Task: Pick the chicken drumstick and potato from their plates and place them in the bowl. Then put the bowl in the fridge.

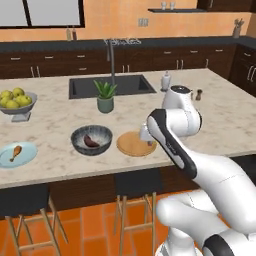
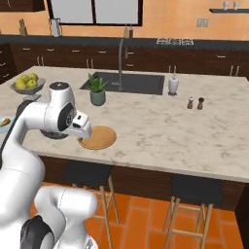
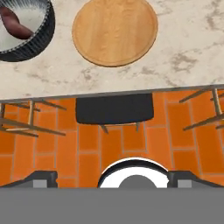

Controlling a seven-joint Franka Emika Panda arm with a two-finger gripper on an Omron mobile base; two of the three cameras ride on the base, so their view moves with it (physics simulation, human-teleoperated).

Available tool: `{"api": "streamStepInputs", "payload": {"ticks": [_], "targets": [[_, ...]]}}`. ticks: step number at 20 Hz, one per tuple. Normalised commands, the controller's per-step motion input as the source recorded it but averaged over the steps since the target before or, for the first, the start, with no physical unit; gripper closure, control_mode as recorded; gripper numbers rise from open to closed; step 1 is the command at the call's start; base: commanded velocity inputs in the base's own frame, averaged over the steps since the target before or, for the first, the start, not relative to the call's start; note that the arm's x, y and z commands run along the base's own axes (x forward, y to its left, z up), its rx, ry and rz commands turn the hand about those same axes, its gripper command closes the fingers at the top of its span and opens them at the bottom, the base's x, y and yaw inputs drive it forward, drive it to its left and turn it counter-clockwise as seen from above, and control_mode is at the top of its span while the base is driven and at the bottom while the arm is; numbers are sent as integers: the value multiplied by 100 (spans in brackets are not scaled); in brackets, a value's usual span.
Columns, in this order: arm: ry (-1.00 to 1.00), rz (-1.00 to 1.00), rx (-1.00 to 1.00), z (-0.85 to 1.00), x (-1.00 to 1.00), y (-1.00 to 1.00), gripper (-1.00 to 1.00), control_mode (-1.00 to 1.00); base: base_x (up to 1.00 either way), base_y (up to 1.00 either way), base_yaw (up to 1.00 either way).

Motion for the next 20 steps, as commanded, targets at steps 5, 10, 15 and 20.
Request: {"api": "streamStepInputs", "payload": {"ticks": [5, 10, 15, 20], "targets": [[0, 0, 0, 0, 0, 0, -100, 100, -30, 100, 3], [0, 0, 0, 0, 0, 0, -100, 100, 13, 100, 0], [0, 0, 0, 0, 0, 0, -100, 100, 35, 100, 0], [0, 0, 0, 0, 0, 0, -100, 100, 95, 30, 0]]}}
